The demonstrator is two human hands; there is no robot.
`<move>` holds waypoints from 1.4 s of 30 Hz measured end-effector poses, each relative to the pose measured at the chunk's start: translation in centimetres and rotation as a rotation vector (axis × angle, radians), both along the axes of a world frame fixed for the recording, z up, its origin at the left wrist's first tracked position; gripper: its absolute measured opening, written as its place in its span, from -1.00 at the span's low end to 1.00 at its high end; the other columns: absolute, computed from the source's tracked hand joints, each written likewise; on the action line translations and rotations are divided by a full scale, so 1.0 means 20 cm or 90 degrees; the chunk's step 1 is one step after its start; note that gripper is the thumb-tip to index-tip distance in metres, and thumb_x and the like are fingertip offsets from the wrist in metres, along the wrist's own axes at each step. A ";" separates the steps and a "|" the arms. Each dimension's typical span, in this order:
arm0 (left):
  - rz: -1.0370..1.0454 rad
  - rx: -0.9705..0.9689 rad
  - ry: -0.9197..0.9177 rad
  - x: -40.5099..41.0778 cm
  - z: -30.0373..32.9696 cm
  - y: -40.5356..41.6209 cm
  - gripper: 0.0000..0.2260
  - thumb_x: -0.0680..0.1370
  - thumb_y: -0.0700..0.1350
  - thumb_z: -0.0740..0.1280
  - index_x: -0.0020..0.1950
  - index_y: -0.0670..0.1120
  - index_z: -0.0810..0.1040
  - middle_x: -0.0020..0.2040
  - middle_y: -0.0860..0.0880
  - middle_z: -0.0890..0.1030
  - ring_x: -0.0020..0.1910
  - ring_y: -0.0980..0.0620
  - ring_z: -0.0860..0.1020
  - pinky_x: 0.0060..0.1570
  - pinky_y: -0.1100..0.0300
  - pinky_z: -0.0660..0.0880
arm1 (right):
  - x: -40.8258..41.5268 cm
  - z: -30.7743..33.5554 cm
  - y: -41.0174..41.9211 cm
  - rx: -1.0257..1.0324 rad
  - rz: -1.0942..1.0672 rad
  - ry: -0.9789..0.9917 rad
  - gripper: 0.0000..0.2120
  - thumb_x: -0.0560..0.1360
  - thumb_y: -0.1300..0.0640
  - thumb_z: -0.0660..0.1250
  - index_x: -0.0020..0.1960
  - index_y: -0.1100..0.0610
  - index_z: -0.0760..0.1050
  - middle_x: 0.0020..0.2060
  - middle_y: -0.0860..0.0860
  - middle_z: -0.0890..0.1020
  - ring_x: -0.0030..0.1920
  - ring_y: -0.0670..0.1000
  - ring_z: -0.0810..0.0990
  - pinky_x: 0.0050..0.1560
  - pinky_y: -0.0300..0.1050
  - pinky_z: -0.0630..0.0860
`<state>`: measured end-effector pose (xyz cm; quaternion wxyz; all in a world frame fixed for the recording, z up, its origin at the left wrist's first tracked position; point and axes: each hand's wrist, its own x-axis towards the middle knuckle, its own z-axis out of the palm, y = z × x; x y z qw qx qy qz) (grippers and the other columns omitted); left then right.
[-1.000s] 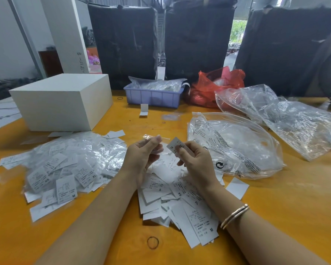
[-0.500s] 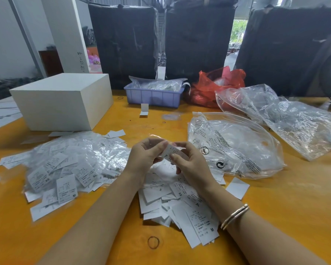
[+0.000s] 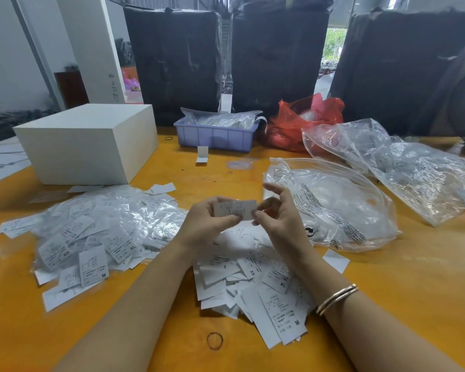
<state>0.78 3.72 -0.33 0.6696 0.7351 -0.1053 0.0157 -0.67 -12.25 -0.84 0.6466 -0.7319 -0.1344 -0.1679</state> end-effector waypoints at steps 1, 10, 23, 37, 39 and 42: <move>0.001 0.025 -0.004 0.00 0.00 0.00 -0.75 0.40 -0.31 0.47 -0.06 0.00 0.60 -0.28 0.08 0.63 -0.34 0.28 0.56 -0.36 0.42 0.44 | 0.00 0.00 0.00 -0.027 0.006 -0.014 -0.56 0.46 0.42 0.30 0.23 0.07 0.31 -0.25 0.10 0.54 -0.26 0.01 0.54 -0.16 -0.12 0.53; 0.054 -0.015 -0.007 0.00 0.06 0.05 -0.85 0.47 -0.28 0.40 -0.10 -0.03 0.59 -0.15 0.07 0.64 -0.20 0.23 0.58 -0.34 0.49 0.43 | 0.06 0.05 -0.16 -0.151 -0.258 -0.218 -0.82 0.50 0.33 0.28 0.10 0.21 0.50 -0.17 0.01 0.59 -0.22 -0.18 0.52 -0.20 -0.46 0.42; 0.318 0.707 -0.048 0.06 -0.02 0.19 -0.60 0.46 -0.05 0.37 0.29 0.04 0.42 0.19 -0.04 0.50 0.19 -0.09 0.41 0.09 0.02 0.40 | 0.20 -0.03 -0.51 -0.786 -0.478 0.195 -0.76 0.55 0.13 0.16 -0.02 0.08 0.61 -0.04 0.05 0.58 0.01 0.10 0.53 0.01 -0.05 0.32; 0.211 0.425 -0.255 -0.01 -0.02 0.02 -0.85 0.53 -0.11 0.34 0.09 -0.01 0.59 0.10 0.04 0.55 0.21 0.00 0.36 0.10 0.18 0.25 | 0.15 -0.02 -0.48 -0.412 -0.542 -0.066 -0.92 0.45 0.14 0.40 -0.13 0.16 0.56 -0.16 0.06 0.64 -0.09 0.12 0.57 -0.15 -0.13 0.01; 0.165 0.362 -0.247 -0.01 0.00 0.02 -0.87 0.54 -0.12 0.34 0.07 0.02 0.58 0.04 0.12 0.53 0.19 0.05 0.38 0.10 0.20 0.29 | 0.12 0.02 -0.43 -0.374 -0.493 -0.160 -0.92 0.47 0.17 0.39 -0.13 0.19 0.58 -0.21 0.06 0.66 -0.16 0.08 0.60 -0.09 -0.10 0.20; 0.065 0.227 -0.173 -0.02 0.03 0.01 -0.86 0.56 -0.06 0.31 0.10 0.11 0.53 0.06 0.21 0.52 0.15 0.16 0.45 0.00 0.30 0.38 | 0.08 0.05 -0.30 -0.271 -0.253 -0.196 -0.95 0.49 0.25 0.35 -0.11 0.23 0.57 -0.26 0.07 0.64 -0.24 -0.01 0.59 -0.11 -0.26 0.52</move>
